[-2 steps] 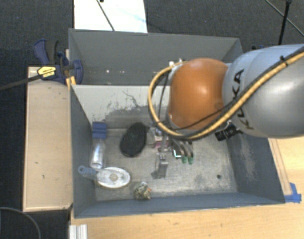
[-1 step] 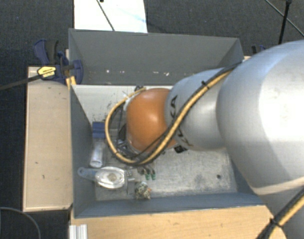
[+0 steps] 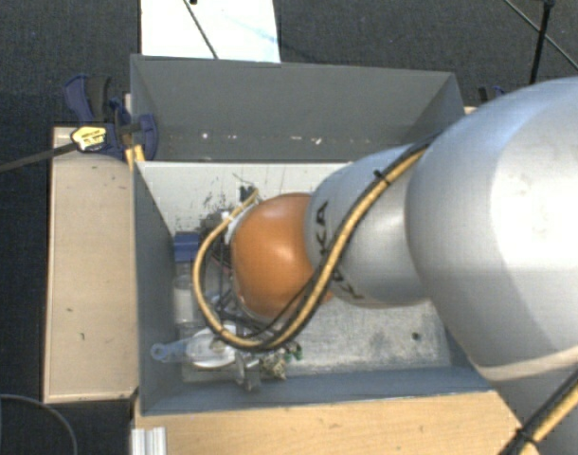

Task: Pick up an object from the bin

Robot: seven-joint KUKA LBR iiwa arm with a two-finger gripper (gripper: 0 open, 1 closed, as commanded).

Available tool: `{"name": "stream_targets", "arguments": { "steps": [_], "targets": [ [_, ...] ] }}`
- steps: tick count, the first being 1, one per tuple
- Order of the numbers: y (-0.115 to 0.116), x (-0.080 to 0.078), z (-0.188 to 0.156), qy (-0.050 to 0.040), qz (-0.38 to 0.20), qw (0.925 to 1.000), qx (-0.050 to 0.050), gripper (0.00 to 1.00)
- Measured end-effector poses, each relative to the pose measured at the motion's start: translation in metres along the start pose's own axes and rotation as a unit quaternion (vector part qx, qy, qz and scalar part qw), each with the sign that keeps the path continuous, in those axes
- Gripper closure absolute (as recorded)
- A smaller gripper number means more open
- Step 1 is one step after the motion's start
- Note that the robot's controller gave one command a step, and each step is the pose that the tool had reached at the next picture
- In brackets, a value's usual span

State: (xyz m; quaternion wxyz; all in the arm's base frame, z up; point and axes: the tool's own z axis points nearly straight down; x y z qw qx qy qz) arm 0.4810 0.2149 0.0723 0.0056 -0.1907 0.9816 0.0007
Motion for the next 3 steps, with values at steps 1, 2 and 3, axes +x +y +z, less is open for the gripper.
{"name": "stream_targets", "arguments": {
  "steps": [1,2,3],
  "targets": [
    [0.001,0.002,0.001,0.0031,0.003,1.0000,-0.001,1.00],
    [-0.011,-0.016,-0.106,0.0000,-0.009,1.0000,0.000,1.00],
    [-0.039,-0.016,-0.197,0.0018,0.177,0.9843,0.000,1.00]
  ]
}}
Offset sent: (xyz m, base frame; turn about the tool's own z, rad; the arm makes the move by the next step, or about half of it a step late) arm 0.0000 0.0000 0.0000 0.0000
